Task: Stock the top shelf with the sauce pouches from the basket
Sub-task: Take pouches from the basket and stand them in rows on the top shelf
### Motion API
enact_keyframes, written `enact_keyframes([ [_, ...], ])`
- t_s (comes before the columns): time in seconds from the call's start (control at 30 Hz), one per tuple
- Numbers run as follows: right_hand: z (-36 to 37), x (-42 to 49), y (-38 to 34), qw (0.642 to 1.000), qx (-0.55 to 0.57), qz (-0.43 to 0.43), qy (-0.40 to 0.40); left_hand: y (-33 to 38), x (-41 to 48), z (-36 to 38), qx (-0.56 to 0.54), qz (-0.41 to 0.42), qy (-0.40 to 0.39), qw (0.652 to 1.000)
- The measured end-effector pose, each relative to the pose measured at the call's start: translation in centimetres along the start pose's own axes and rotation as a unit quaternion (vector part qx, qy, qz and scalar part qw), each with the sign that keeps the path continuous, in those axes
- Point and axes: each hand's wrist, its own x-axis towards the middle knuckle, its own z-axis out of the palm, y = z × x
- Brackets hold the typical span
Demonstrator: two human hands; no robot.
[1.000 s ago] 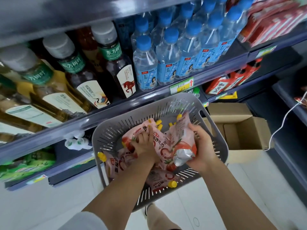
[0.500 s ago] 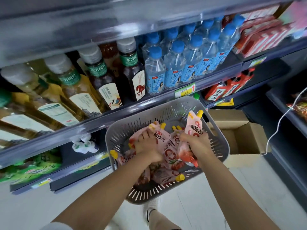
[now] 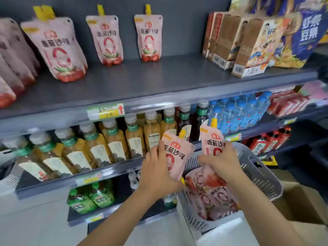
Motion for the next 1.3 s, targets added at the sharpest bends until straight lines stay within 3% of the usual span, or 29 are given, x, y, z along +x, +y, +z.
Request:
enact_keyframes([
  [0.2,2.5,-6.1,-8.5,0.989,0.013,-0.146,-0.025,-4.1,-6.3,-7.9,-0.038,-0.013,0.093,0.995],
  [0.33,3.8,-8.2,-14.3,0.970,0.050,-0.235,-0.035,-6.2,-8.0,-13.9,-0.066,-0.012,0.199,0.978],
  [0.6,5.9,-6.3,-22.7,0.938,0.091,-0.333,-0.005,-7.6,-0.4,-23.6,-0.080,-0.029,0.410,0.908],
  [1.03,11.8,1.6,-28.0,0.928,0.092,-0.357,-0.060,-13.9,14.4,-25.1,-0.111,-0.159,0.418,0.887],
  [1.3,15.2,1.9,-28.0,0.924,0.093,-0.367,-0.060,-15.8,15.9,-26.1,-0.103,-0.151,0.418,0.890],
])
